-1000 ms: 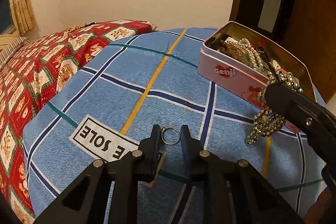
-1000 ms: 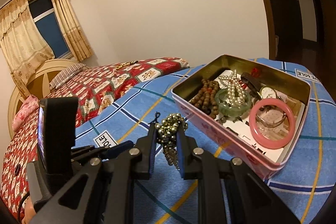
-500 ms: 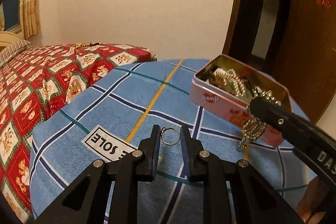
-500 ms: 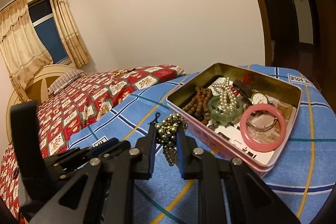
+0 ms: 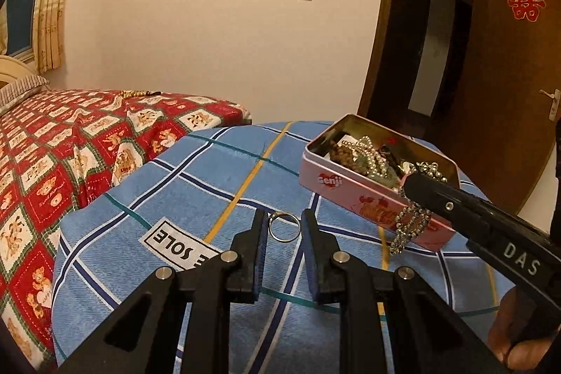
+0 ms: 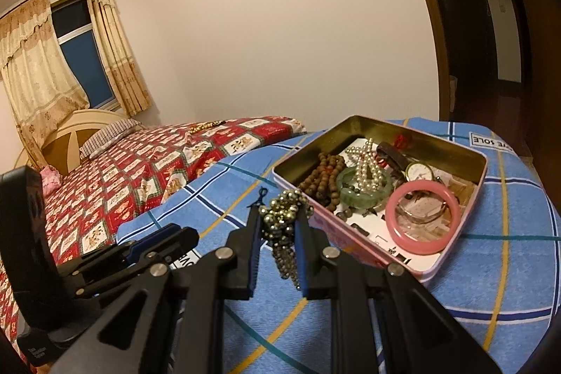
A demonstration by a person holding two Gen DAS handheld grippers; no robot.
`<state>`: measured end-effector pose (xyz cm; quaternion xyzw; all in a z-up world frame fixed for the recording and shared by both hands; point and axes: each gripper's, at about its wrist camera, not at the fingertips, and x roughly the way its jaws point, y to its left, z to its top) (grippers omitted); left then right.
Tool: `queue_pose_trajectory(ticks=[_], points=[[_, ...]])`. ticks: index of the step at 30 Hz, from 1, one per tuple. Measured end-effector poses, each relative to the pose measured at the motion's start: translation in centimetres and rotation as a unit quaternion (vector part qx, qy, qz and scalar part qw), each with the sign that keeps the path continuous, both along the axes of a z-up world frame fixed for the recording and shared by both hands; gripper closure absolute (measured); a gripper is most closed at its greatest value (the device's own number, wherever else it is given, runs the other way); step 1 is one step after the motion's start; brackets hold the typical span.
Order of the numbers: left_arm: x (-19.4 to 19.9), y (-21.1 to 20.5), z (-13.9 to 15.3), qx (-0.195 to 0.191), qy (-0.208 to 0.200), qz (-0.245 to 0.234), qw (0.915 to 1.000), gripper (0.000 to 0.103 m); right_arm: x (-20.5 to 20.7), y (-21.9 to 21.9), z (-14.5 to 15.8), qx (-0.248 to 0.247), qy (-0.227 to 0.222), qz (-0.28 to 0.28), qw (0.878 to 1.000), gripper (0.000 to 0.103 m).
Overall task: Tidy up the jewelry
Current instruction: 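Carry the gold chain and silver ring into the pink tin and open both tools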
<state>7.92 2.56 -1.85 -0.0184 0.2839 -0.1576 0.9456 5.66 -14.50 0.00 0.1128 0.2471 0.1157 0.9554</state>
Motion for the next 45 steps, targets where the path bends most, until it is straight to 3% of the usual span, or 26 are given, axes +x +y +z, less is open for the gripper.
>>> queue_pose_trajectory(ticks=[14, 19, 31, 45], points=[[-0.8, -2.1, -0.3, 0.054, -0.006, 0.005, 0.9985, 0.084, -0.7, -0.5, 0.5, 0.007, -0.01, 0.0, 1.0, 0.083], [-1.0, -2.5, -0.3, 0.054, -0.003, 0.003, 0.9985, 0.084, -1.2, -1.2, 0.7, 0.008, -0.014, -0.007, 1.0, 0.083], [-1.1, -3.0, -0.4, 0.032, 0.004, -0.002, 0.9995, 0.084, -1.8, -3.2, 0.9, 0.01, -0.022, -0.027, 0.999, 0.083], [-1.8, -5.4, 1.3, -0.016, -0.026, -0.066, 0.9974, 0.084, -2.2, -9.5, 1.2, 0.026, -0.033, -0.103, 0.994, 0.083]])
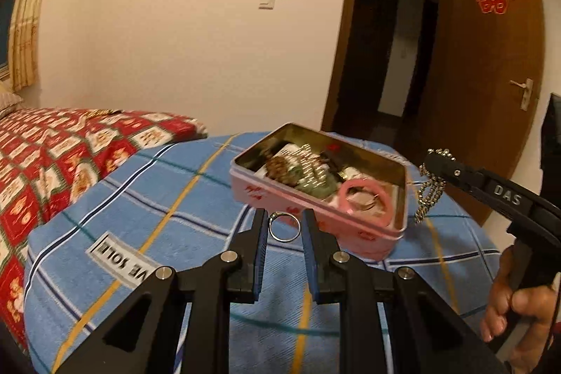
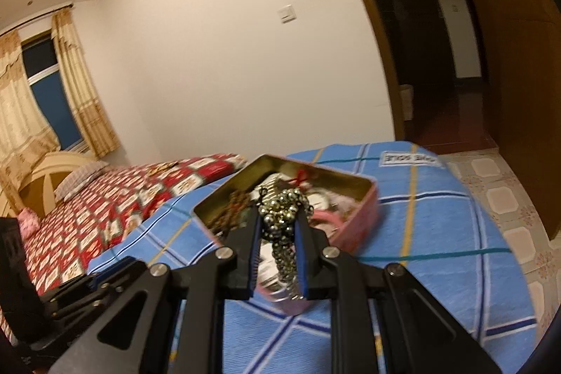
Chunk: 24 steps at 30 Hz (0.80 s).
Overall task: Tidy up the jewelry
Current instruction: 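Carry the gold chain and silver ring into the pink tin and open both tools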
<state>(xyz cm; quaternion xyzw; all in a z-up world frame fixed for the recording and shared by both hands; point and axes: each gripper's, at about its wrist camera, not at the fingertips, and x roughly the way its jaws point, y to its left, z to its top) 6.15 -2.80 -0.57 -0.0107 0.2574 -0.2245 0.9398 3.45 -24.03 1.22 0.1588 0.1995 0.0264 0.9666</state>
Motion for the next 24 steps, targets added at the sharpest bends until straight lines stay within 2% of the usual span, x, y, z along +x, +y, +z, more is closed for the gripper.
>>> queue_pose_trajectory(ticks=[5, 8, 14, 21, 24], points=[[1.0, -1.9, 0.9, -0.022, -0.002, -0.029, 0.9993, 0.084, 0.3, -2.6, 0.0, 0.023, -0.001, -0.019, 1.0, 0.083], [2.0, -3.6, 1.4, -0.02, -0.01, -0.041, 0.9989, 0.084, 0.8, -3.7, 0.2, 0.028, -0.002, -0.024, 0.999, 0.083], [4.1, -7.3, 0.8, -0.014, 0.006, -0.064, 0.9979, 0.084, 2.1, -4.6, 1.5, 0.027, -0.02, -0.024, 0.999, 0.083], [6.4, -8.9, -1.0, 0.007, 0.043, -0.052, 0.9977, 0.084, 4.1, -5.1, 1.8, 0.041, -0.027, -0.013, 0.999, 0.083], [6.8, -9.1, -1.7, 0.018, 0.054, -0.046, 0.9973, 0.084, 5.3, -4.8, 1.5, 0.031, -0.015, -0.002, 0.999, 0.083]])
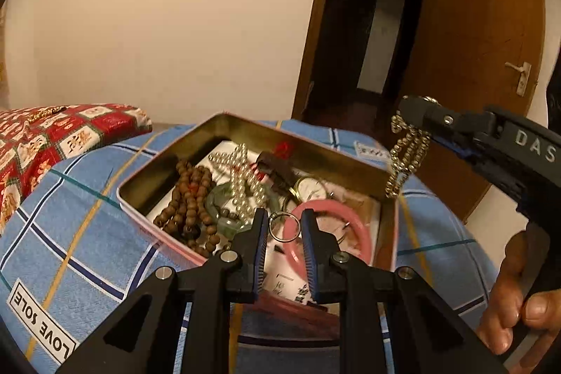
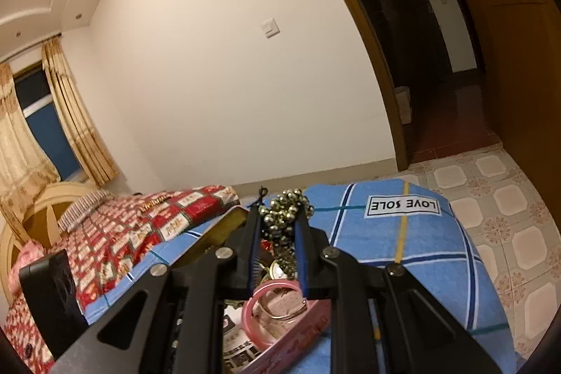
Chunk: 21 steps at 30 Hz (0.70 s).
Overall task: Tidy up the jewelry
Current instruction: 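Carry the gold chain and silver ring into the pink tin and open both tools, then withdraw both tools from the tin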
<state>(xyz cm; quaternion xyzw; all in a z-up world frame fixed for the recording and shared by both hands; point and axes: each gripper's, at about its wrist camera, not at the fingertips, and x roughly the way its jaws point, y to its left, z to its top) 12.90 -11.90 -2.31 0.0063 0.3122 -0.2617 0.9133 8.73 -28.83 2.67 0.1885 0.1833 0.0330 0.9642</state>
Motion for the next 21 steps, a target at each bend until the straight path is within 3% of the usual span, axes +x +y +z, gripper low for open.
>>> queue_pose_trajectory(ticks=[8, 14, 17, 19, 21], points=[[0.7, 0.2, -0.5, 0.005, 0.024, 0.023, 0.9994, 0.084, 2.4, 0.4, -2.8, -0.029, 0.085, 0.014, 0.996, 0.083], [0.4, -0.2, -0.4, 0.016, 0.02, 0.025, 0.9994, 0.082, 2.4, 0.4, -3.4, -0.053, 0.107, 0.005, 0.993, 0.079], [0.2, -0.1, -0.2, 0.017, 0.01, 0.028, 0.9994, 0.067, 1.9, 0.2, -3.2, -0.055, 0.106, -0.005, 0.993, 0.077], [-0.2, 0.3, 0.1, 0.014, -0.007, 0.043, 0.999, 0.039, 1.2, -0.3, -2.8, -0.043, 0.09, -0.023, 0.995, 0.075], [-0.7, 1.2, 0.6, 0.001, -0.025, 0.063, 0.9977, 0.034, -0.3, -1.1, -2.0, -0.041, 0.055, -0.062, 0.996, 0.07]])
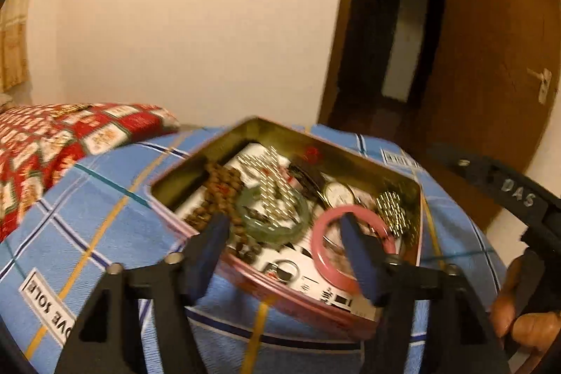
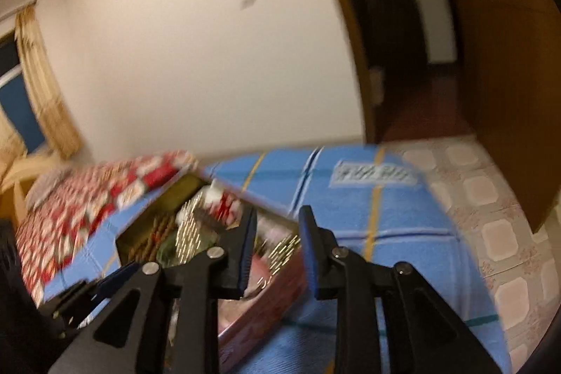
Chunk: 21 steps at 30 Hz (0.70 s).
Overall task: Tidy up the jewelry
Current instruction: 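Withdraw both tools from the tin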
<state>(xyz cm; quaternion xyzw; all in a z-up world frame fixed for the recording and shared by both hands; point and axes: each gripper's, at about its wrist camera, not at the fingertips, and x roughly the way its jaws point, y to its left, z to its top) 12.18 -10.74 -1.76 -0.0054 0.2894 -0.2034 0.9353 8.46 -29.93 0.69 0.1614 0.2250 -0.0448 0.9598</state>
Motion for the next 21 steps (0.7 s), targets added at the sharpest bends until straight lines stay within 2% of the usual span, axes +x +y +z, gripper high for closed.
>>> queue_pose_trajectory(ticks=[1, 3, 6, 11, 13, 15, 18, 21], points=[[-0.2, 0.4, 0.1, -0.006, -0.005, 0.007, 0.9999, 0.033, -0.7, -0.3, 0.3, -0.004, -0.015, -0.018, 1.0, 0.067], [-0.2, 0.7, 0.1, -0.009, -0.004, 0.018, 0.9998, 0.033, -1.8, -0.9, 0.7, -0.007, -0.035, -0.055, 0.998, 0.051], [-0.3, 1.0, 0.1, -0.008, -0.001, 0.027, 0.9996, 0.033, -2.4, -1.3, 0.6, 0.007, -0.041, -0.073, 0.996, 0.047], [-1.5, 3.6, 0.7, -0.013, -0.036, 0.071, 0.9968, 0.033, -2.5, -0.3, 0.0, 0.009, -0.018, -0.069, 0.997, 0.046], [-1.9, 4.9, 0.8, -0.016, -0.038, 0.095, 0.9946, 0.033, -2.8, 0.3, -0.1, 0.0, -0.02, -0.069, 0.997, 0.042], [-2.0, 6.1, 0.7, -0.025, -0.032, 0.111, 0.993, 0.033, -3.4, 0.7, 0.1, -0.006, -0.026, -0.07, 0.997, 0.031], [-2.1, 6.9, 0.6, -0.034, -0.028, 0.121, 0.9917, 0.033, -3.7, 1.3, 0.2, -0.015, -0.032, -0.071, 0.997, 0.03], [-2.7, 6.7, 0.6, -0.027, -0.032, 0.117, 0.9922, 0.033, -3.7, 1.6, -0.1, -0.017, -0.026, -0.072, 0.997, 0.03]])
